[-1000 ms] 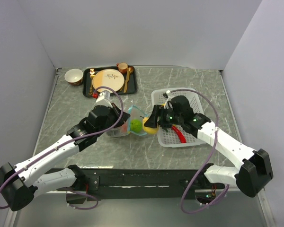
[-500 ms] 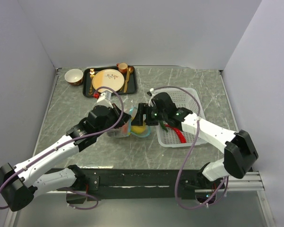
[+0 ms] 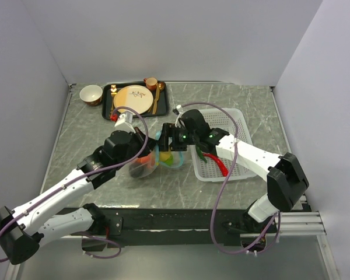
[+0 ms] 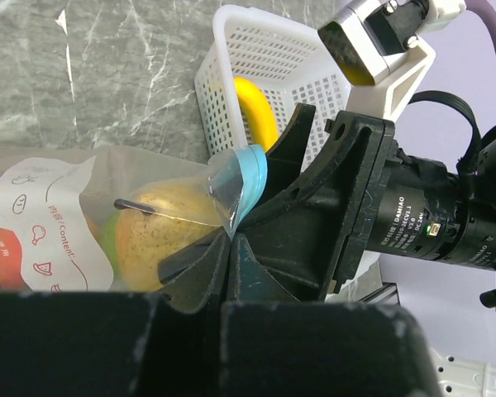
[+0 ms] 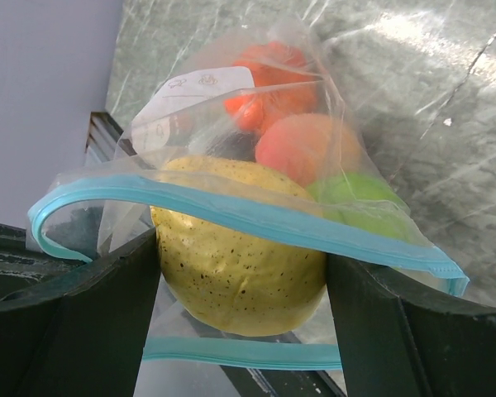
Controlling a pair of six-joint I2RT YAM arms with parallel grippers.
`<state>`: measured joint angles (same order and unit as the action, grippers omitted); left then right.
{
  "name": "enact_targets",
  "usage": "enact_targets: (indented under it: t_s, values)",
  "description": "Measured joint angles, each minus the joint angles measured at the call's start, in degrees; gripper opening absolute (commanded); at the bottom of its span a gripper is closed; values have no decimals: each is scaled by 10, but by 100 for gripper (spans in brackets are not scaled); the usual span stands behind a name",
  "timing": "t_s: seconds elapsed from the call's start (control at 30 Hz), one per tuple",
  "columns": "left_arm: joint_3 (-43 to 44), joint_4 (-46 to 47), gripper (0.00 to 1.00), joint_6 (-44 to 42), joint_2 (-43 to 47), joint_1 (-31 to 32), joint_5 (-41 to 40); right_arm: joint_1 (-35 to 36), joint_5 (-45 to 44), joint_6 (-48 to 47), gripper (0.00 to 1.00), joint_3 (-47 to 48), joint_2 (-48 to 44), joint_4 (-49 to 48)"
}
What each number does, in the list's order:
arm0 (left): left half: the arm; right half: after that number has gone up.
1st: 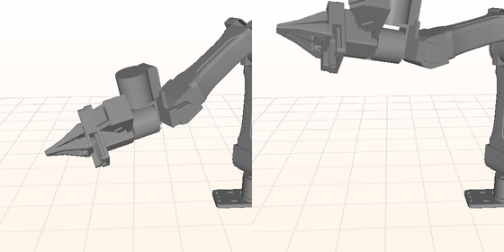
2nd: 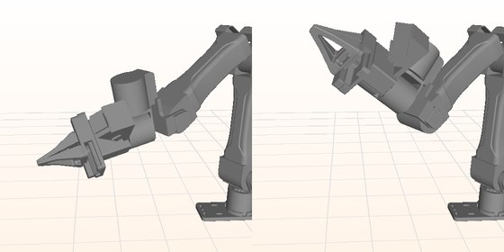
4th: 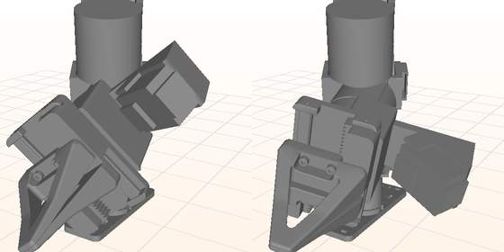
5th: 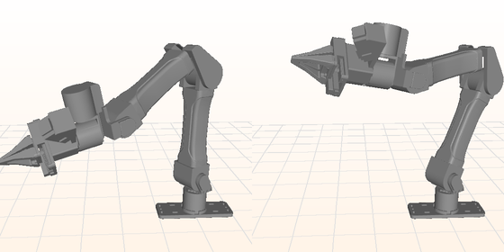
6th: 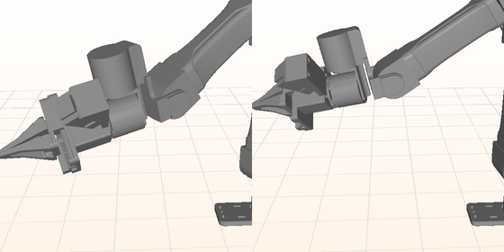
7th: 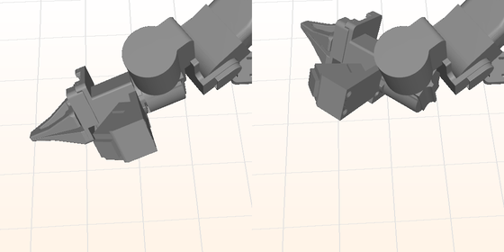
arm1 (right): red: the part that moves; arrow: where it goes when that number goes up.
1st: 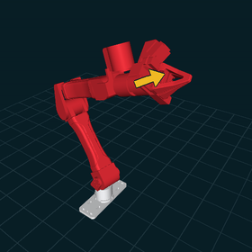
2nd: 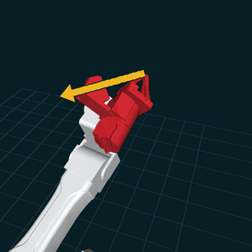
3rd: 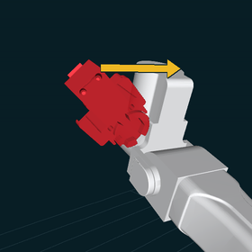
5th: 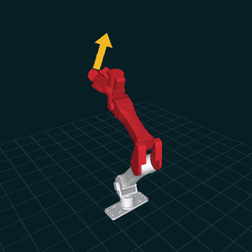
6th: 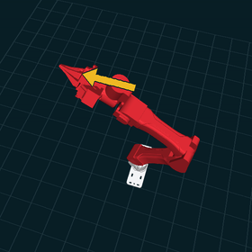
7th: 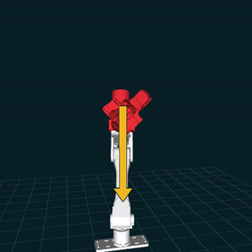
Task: Place the food in the zip-top bag and seal the zipper
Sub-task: Place the fake fruit in the zipper food storage bag, then pick up the fake fruit from the bin.
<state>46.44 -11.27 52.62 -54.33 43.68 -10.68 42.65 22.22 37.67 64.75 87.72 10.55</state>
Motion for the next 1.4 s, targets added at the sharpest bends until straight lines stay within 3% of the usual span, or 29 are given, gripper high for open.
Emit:
enact_targets:
  t_s: [0.07,0.2,0.5,0.67,0.83,0.97,1.13,1.23,1.27,1.33,1.4]
  values:
    - [0,-3,1,0,3,0,-3,0,6,0,88,-2,0,-4]
    - [0,-7,1,0,12,0,-12,0,13,-7,94,-2,0,-3]
    - [0,-10,1,3,20,3,-23,0,43,-23,83,-2,-10,2]
    - [0,-10,1,5,20,2,-36,1,65,-26,92,-7,-25,2]
    - [0,-10,1,7,20,2,-38,2,75,-28,80,-27,-46,-2]
    - [0,-10,1,7,20,2,-38,2,82,-28,94,-30,-52,-5]
    - [0,-10,1,7,20,2,-38,2,92,-25,96,-33,-52,-16]
    - [0,-10,1,7,20,2,-39,2,88,-26,79,-33,-52,-16]
    - [0,-10,1,7,21,2,-40,2,86,-26,61,-34,-52,-16]
    - [0,-10,1,7,21,2,-41,2,82,-28,39,-38,-53,-22]
    - [0,-10,1,7,22,2,-41,2,76,-26,33,-44,-56,-24]
